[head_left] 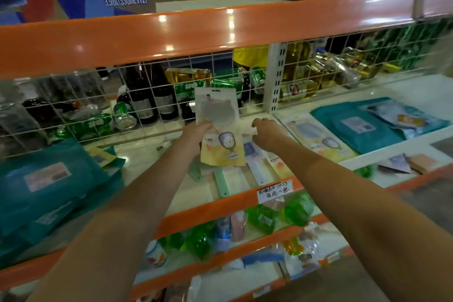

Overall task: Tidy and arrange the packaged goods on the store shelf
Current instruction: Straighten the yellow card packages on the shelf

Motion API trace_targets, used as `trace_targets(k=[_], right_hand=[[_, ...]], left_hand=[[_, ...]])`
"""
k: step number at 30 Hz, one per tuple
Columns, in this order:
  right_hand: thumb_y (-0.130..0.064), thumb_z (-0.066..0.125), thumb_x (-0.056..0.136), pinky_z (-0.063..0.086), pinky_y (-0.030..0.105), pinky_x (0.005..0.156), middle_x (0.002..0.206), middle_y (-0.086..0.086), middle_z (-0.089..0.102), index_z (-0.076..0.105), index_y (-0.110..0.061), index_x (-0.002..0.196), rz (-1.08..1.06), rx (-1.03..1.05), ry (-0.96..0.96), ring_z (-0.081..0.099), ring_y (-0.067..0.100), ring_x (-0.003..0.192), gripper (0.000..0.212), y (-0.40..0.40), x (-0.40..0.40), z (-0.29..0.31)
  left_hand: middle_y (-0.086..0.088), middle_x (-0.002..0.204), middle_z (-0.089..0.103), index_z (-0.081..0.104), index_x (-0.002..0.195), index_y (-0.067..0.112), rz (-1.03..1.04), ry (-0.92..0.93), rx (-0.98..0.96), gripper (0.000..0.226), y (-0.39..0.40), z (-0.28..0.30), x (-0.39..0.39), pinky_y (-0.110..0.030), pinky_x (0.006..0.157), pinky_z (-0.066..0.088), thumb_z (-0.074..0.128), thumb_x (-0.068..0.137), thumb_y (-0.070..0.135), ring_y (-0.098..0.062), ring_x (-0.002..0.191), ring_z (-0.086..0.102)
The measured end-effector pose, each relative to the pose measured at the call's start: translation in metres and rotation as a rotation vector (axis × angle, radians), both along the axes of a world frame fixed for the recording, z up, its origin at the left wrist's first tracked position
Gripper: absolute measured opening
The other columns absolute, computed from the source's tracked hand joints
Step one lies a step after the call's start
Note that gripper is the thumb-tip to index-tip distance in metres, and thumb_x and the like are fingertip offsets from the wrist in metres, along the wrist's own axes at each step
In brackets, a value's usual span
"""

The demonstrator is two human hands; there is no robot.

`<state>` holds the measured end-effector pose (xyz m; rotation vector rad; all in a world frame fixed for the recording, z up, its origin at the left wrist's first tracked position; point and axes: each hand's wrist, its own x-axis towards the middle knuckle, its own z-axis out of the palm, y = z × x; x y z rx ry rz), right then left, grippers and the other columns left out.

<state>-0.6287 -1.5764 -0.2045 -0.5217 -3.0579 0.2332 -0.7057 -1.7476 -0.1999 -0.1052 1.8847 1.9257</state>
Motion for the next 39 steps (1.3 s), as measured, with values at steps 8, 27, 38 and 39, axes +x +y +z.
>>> trace_targets(k=[8, 27, 38, 39], right_hand=[[-0.018, 0.046, 0.096, 0.041, 0.040, 0.099, 0.137, 0.011, 0.047, 0.042, -0.013, 0.135, -0.033, -0.018, 0.005, 0.045, 0.030, 0.125, 0.039, 0.060, 0.016, -0.002], [-0.023, 0.042, 0.099, 0.044, 0.033, 0.088, 0.133, 0.014, 0.054, 0.045, -0.010, 0.135, -0.044, -0.293, 0.061, 0.052, 0.031, 0.118, 0.038, 0.174, 0.032, 0.010], [-0.021, 0.044, 0.099, 0.047, 0.049, 0.100, 0.123, 0.020, 0.057, 0.052, 0.001, 0.125, -0.243, -1.022, 0.196, 0.055, 0.035, 0.114, 0.035, 0.165, 0.013, 0.005], [-0.020, 0.045, 0.099, 0.047, 0.048, 0.100, 0.118, 0.019, 0.059, 0.053, 0.000, 0.124, -0.256, -1.075, 0.209, 0.056, 0.034, 0.112, 0.034, 0.165, 0.011, 0.004]], left_hand=[[-0.009, 0.076, 0.059, 0.055, 0.125, 0.002, -0.070, 0.023, 0.022, 0.032, 0.068, -0.004, 0.013, -0.029, 0.058, 0.049, 0.054, 0.094, 0.005, -0.021, 0.063, 0.058], [-0.019, 0.111, 0.060, 0.052, 0.128, 0.001, -0.033, 0.023, 0.009, 0.038, 0.186, -0.011, 0.056, -0.042, 0.090, 0.049, 0.059, 0.091, 0.008, -0.030, 0.095, 0.061], [-0.014, 0.099, 0.065, 0.050, 0.130, 0.000, -0.170, 0.081, -0.005, 0.038, 0.186, -0.004, 0.060, -0.037, 0.083, 0.051, 0.055, 0.092, 0.001, -0.026, 0.085, 0.064], [-0.015, 0.101, 0.064, 0.050, 0.130, -0.001, -0.182, 0.099, -0.022, 0.038, 0.184, -0.003, 0.058, -0.035, 0.084, 0.051, 0.054, 0.093, 0.000, -0.026, 0.085, 0.063]])
